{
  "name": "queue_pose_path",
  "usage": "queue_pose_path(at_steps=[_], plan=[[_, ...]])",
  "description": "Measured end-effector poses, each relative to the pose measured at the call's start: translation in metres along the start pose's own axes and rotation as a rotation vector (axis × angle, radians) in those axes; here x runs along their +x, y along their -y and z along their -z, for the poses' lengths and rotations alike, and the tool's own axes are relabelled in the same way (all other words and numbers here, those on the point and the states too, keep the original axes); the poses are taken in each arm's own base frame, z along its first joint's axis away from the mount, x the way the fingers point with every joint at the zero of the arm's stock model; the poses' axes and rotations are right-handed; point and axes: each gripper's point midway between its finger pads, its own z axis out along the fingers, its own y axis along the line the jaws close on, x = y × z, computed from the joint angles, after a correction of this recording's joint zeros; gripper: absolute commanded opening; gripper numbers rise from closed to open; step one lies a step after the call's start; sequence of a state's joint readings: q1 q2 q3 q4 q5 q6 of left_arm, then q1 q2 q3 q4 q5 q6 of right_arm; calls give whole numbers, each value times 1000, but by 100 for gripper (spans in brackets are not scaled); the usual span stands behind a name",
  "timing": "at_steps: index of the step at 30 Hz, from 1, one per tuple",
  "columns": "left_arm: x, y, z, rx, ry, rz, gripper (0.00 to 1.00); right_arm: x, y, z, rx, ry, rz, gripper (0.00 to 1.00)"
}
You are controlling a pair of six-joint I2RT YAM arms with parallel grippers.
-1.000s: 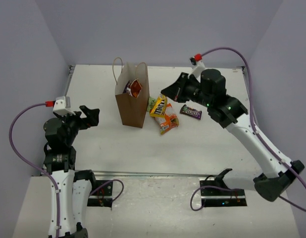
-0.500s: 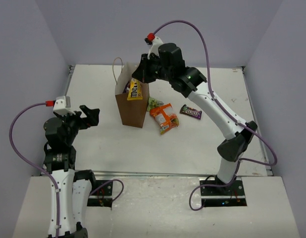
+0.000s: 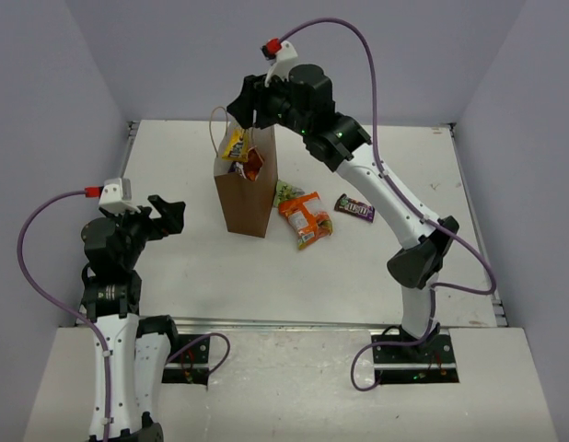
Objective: Place the snacks into the paper bag
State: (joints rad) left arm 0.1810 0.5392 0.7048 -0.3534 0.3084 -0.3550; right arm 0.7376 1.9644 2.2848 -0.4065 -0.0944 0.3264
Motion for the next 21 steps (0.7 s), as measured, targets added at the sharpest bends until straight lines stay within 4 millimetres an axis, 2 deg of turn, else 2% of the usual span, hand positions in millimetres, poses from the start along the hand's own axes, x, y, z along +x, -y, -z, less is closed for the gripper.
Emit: queue_pose_path(at_steps=[3, 7, 9, 11, 13, 15, 18, 20, 21], plan=[[0, 0, 0, 2, -1, 0, 100, -5, 3, -1, 16, 24, 19, 82], [1, 4, 0, 22, -6, -1, 100, 6, 11, 4, 43, -1, 28, 82], [1, 8, 2, 41, -4, -4, 100, 22, 16, 18, 64, -45, 24, 82], [-2, 13, 5, 66, 8, -11, 100, 34, 22, 43, 88, -79, 20, 82], [-7, 21, 12, 97, 36, -27, 100, 45, 30, 80, 114, -105, -5, 81], [-14, 30, 20, 135, 66, -42, 100, 45, 43, 120, 150, -97, -45, 81], [-37, 51, 33, 207, 114, -70, 99, 39, 95, 184, 280, -18, -143, 82], [-61, 68, 40, 258, 147, -94, 100, 50, 140, 215, 415, 11, -205, 84], [-73, 76, 44, 283, 163, -106, 100, 61, 155, 224, 461, 4, -234, 84]])
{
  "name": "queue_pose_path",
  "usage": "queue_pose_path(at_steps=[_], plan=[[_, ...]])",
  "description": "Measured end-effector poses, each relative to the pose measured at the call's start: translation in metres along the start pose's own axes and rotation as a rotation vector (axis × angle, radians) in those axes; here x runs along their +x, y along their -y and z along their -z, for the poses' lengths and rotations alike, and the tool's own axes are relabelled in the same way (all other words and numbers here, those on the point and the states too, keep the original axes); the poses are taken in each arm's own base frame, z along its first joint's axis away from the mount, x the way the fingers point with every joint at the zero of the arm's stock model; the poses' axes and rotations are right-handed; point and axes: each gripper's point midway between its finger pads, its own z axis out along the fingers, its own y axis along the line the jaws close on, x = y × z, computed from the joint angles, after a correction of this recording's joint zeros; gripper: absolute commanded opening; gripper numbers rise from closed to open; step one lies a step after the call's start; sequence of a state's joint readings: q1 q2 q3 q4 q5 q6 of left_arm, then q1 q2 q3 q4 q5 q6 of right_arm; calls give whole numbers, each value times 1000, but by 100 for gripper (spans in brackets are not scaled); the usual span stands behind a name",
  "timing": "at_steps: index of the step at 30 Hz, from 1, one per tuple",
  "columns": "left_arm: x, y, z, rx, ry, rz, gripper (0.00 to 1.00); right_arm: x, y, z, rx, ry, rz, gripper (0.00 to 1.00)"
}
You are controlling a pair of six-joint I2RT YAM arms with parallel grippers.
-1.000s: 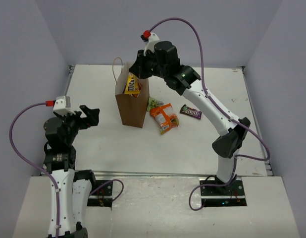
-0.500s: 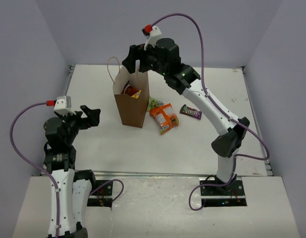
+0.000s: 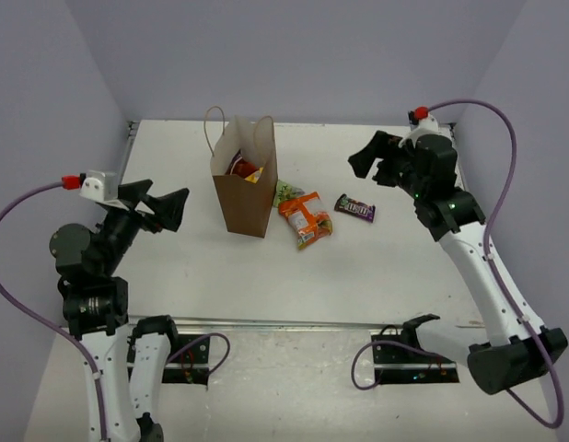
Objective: Place the snacks into the paper bag
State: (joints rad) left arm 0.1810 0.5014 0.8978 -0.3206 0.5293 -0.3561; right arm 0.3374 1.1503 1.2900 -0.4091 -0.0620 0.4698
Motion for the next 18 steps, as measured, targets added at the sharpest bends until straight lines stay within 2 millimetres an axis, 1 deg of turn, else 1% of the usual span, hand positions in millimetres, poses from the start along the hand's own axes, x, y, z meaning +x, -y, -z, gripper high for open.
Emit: queue_pose_path(at_steps=[1, 3, 5, 7, 8, 10, 11, 13, 15, 18], plan=[[-15, 7, -2, 26, 20, -15, 100, 10, 18, -4, 44, -23, -24, 84], [-39, 16, -8, 65, 50, -32, 100, 39, 51, -18, 125, -105, -76, 85], [-58, 23, -16, 101, 59, -29, 100, 81, 89, -38, 219, -225, -147, 85], [-75, 27, -27, 133, 59, -20, 100, 127, 129, -50, 321, -350, -241, 85], [-82, 28, -33, 146, 57, -15, 100, 147, 147, -51, 368, -401, -294, 84], [-94, 29, -44, 164, 55, -10, 100, 176, 171, -49, 431, -466, -391, 84], [-99, 30, -49, 172, 55, -9, 100, 187, 178, -47, 454, -490, -447, 84], [-108, 32, -62, 190, 51, 2, 100, 195, 187, -47, 476, -500, -542, 85], [-110, 33, -73, 201, 40, 12, 100, 194, 188, -56, 470, -481, -613, 85], [-100, 32, -91, 205, 4, 40, 100, 195, 188, -71, 459, -463, -692, 85]])
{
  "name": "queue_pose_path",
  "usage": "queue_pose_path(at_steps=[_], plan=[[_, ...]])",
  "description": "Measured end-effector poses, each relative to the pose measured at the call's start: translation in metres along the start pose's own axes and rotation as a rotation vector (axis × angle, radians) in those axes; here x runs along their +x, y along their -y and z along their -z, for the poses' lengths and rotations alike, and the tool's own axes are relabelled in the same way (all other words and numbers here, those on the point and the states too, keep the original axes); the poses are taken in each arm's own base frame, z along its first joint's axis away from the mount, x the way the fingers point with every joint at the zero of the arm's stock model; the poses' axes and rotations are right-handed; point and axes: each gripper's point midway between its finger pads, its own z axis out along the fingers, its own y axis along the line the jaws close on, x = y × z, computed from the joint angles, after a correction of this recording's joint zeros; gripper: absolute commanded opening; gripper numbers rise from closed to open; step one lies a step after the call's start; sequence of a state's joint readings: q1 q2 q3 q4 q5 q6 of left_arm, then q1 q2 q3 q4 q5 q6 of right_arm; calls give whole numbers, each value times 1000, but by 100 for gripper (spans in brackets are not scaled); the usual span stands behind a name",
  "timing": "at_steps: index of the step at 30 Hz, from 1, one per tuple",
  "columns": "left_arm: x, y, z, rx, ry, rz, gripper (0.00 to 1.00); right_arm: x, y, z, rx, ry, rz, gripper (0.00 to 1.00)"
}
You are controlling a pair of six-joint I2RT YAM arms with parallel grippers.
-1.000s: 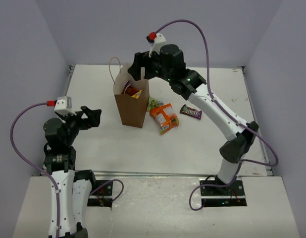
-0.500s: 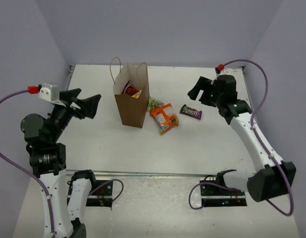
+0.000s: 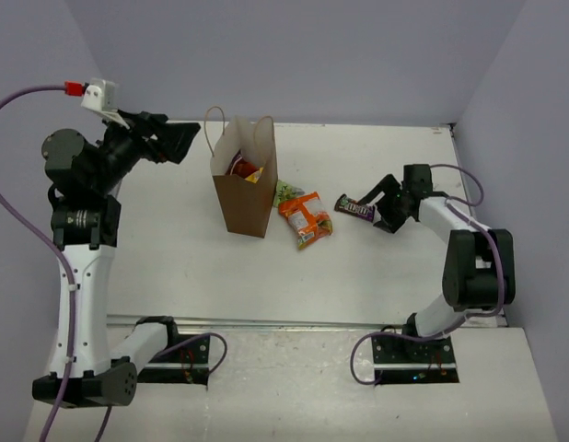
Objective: Place the snacks into the paper bag
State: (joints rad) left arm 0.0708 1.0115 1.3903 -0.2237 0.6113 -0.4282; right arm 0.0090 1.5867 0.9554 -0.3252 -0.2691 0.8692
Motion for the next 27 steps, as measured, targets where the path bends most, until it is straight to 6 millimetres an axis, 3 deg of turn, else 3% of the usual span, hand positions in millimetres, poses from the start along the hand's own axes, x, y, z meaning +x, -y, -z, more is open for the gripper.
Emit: queue_pose_path(at_steps=[4, 9, 11, 13, 16, 23, 25, 26, 27], plan=[[17, -9, -17, -22, -39, 36, 100, -6, -5, -18, 6, -19, -68, 84], [35, -26, -21, -79, -65, 61, 100, -20, -6, -44, 38, -14, -107, 82], [40, -31, -22, -99, -72, 68, 100, -23, -6, -48, 50, -8, -113, 74], [43, -34, -22, -108, -75, 70, 100, -28, -8, -51, 62, 5, -112, 50], [45, -37, -22, -120, -78, 71, 100, -37, -17, -54, 64, 26, -99, 0], [56, -44, -15, -159, -83, 55, 100, -35, -20, -54, 58, 35, -91, 0], [59, -45, -12, -166, -84, 51, 100, -29, -14, -50, 64, 30, -86, 19], [61, -46, -11, -171, -87, 47, 100, -28, -14, -46, 67, 29, -80, 54], [62, -46, -9, -176, -87, 42, 100, -28, -15, -43, 66, 34, -77, 71]])
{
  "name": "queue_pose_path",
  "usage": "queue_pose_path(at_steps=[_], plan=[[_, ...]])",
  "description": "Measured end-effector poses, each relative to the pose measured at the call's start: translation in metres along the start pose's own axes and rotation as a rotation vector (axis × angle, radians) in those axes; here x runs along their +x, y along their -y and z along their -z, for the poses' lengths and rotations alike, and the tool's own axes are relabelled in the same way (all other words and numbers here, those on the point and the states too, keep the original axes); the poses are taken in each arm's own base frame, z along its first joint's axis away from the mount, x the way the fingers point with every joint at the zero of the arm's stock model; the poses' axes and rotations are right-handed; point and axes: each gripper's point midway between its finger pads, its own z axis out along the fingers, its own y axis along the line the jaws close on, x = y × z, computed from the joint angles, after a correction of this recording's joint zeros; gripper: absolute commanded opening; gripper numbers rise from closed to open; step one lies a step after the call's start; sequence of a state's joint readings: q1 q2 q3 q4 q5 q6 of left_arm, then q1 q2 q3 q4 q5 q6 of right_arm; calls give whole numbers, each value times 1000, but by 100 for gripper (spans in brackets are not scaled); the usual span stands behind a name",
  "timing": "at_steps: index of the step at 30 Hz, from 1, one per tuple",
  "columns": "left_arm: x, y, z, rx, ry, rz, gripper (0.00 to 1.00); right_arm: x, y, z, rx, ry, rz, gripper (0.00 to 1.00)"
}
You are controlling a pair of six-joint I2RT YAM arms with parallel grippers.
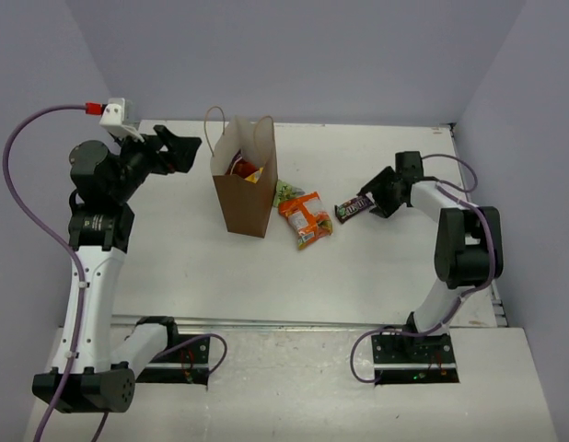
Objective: Place the snacks into the paper bag
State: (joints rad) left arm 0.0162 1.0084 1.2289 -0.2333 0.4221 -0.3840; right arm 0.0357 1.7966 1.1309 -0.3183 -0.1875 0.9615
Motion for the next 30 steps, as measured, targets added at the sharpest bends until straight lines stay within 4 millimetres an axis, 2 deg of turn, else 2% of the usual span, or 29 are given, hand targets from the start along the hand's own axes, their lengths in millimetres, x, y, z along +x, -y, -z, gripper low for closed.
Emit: queue_pose_path(at_steps=[2, 7, 10, 11, 13, 15, 19, 23, 27, 30], plan=[[4, -3, 3, -14, 0, -5, 100, -1, -3, 4, -7, 10, 25, 75], [13, -10, 8, -50, -9, -4, 100, -3, -19, 6, -3, 9, 46, 74], [17, -13, 9, -67, -13, -5, 100, -7, -35, -2, 33, 5, 58, 67], [18, -14, 9, -71, -14, -7, 100, -8, -39, -7, 52, 6, 62, 58], [21, -16, 10, -76, -18, -11, 100, -7, -45, -17, 79, 2, 75, 51], [24, -18, 10, -80, -24, -9, 100, 1, -42, -23, 110, -11, 84, 51], [34, -21, 10, -90, -42, -1, 100, 20, -30, -25, 174, -46, 111, 62], [38, -24, 11, -98, -48, 1, 100, 30, -22, -24, 208, -57, 143, 66], [38, -23, 12, -98, -43, -1, 100, 40, -5, -21, 256, -81, 161, 65], [39, -23, 13, -98, -40, -1, 100, 42, 2, -19, 282, -90, 175, 55]])
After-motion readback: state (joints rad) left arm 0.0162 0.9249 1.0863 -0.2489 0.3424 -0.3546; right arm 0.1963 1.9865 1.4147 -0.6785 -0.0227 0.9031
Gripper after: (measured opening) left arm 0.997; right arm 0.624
